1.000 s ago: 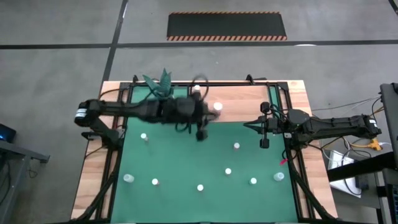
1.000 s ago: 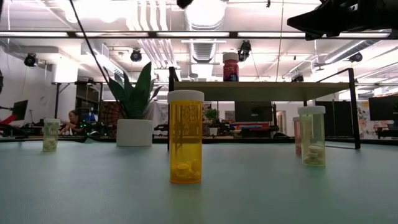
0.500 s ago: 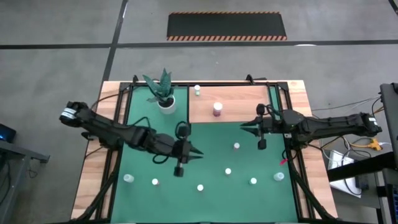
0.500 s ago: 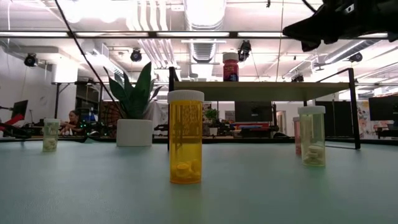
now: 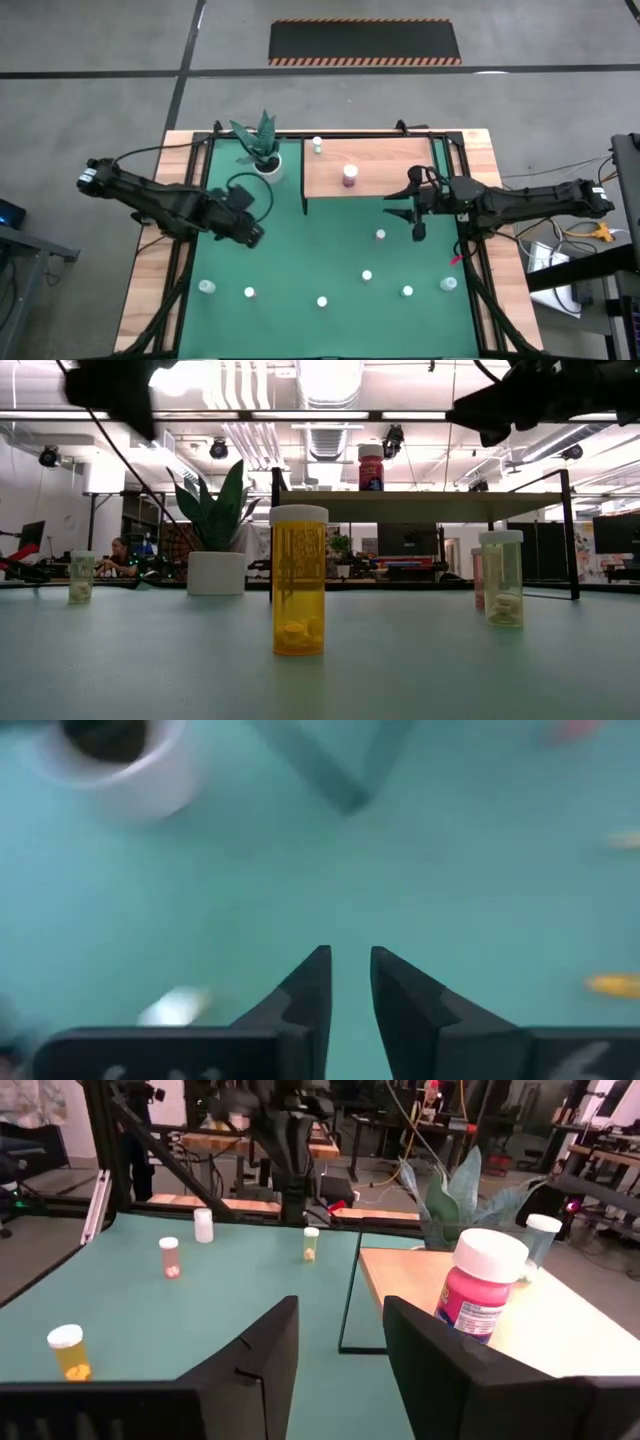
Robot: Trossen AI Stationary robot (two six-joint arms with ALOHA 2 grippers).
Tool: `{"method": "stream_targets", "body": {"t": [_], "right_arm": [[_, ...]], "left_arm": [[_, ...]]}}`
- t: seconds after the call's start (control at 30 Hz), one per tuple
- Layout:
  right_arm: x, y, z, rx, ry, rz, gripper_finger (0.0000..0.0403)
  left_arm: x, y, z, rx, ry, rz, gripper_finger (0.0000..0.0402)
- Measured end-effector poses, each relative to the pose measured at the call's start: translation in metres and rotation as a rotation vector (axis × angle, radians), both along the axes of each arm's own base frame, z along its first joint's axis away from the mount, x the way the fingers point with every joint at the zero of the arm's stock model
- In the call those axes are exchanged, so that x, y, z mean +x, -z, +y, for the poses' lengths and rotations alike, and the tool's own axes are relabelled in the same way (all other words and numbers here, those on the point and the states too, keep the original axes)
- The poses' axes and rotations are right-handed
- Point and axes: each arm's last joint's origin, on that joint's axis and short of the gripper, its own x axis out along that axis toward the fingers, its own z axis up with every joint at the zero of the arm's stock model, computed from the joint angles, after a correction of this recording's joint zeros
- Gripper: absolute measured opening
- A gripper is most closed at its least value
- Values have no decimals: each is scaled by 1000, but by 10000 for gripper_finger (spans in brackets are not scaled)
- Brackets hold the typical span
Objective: Pick and place medicine bottles onto shelf by color
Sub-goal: Put the top yellow pill bottle on the shelf
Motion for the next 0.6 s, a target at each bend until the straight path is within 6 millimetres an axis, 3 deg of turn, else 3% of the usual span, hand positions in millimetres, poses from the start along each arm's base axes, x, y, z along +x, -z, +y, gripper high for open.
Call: {"method": "stream_targets", "body": {"t": [0.1,0.37,0.6], "right_arm": [[0,0,0,-15,-2,3,145],[0,0,0,-35,-4,3,141],[0,1,0,-35,-11,6,138]], "left_arm": [[-11,15,5,11,-117,122,92],[-21,57,17,-8,-307,222,185],[-21,83,22,-29,-336,226,198]]}}
